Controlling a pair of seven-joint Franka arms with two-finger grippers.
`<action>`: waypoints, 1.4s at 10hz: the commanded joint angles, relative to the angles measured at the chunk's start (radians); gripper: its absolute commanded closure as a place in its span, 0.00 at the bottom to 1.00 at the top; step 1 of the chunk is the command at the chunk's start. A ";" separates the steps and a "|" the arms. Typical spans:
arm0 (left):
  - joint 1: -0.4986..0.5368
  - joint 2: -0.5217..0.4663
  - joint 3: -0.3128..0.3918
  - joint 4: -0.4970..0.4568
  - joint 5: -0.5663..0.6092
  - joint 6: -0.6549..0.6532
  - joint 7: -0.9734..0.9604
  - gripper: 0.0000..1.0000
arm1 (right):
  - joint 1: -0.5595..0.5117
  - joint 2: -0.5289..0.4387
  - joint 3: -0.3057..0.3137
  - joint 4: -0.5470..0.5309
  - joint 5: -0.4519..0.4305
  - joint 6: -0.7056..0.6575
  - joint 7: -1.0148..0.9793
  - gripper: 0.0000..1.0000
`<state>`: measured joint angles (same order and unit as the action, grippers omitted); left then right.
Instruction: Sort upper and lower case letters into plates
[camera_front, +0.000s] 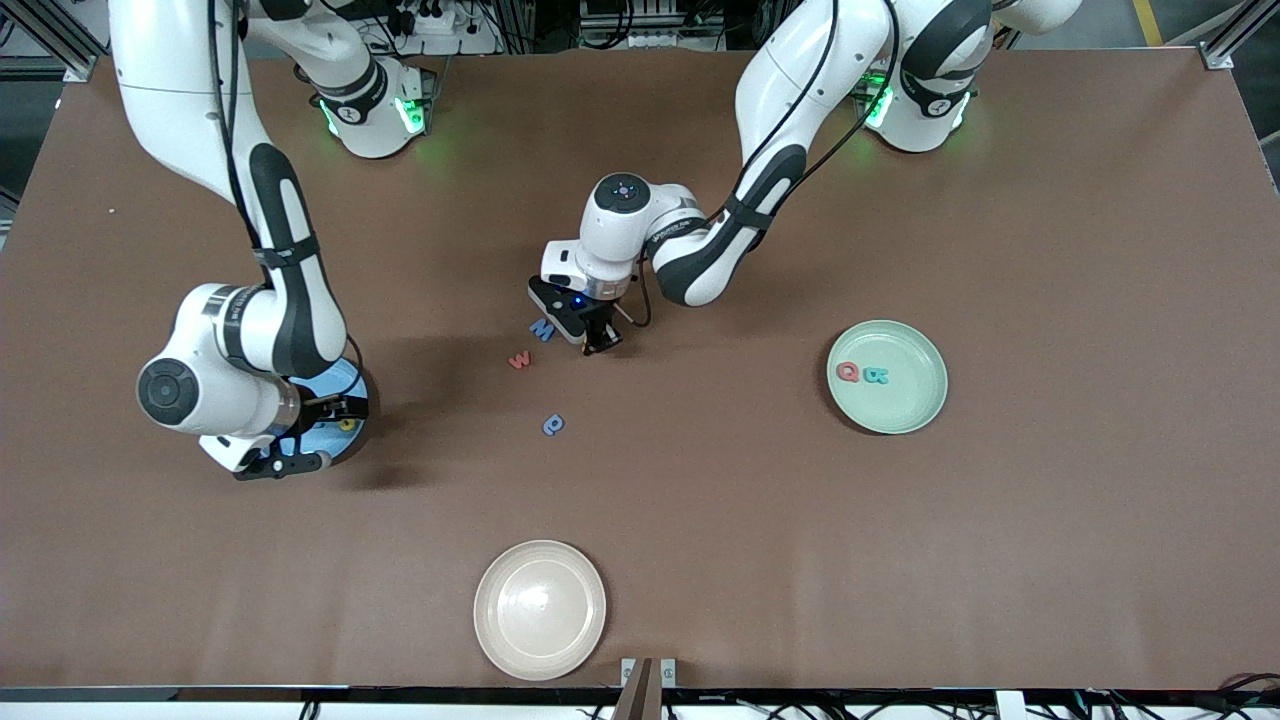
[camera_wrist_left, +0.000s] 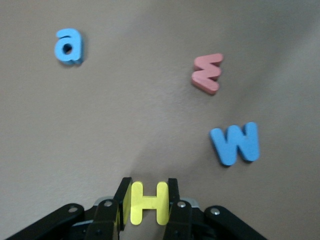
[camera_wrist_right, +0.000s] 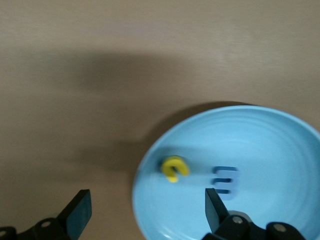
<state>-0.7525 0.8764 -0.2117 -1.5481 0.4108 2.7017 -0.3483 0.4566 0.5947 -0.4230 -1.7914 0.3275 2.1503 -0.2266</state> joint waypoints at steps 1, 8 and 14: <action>0.074 -0.077 -0.014 -0.038 0.031 -0.124 0.006 0.85 | 0.049 -0.027 -0.006 -0.011 0.016 -0.006 0.140 0.00; 0.845 -0.308 -0.444 -0.266 0.023 -0.560 0.366 0.86 | 0.333 -0.184 -0.008 -0.169 0.001 0.048 0.746 0.00; 1.277 -0.343 -0.571 -0.581 0.084 -0.376 0.428 0.86 | 0.430 -0.127 -0.003 -0.253 -0.035 0.226 1.083 0.00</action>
<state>0.4950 0.5716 -0.7591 -2.0697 0.4530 2.2915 0.0819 0.8888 0.4621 -0.4256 -2.0320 0.3033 2.3628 0.7765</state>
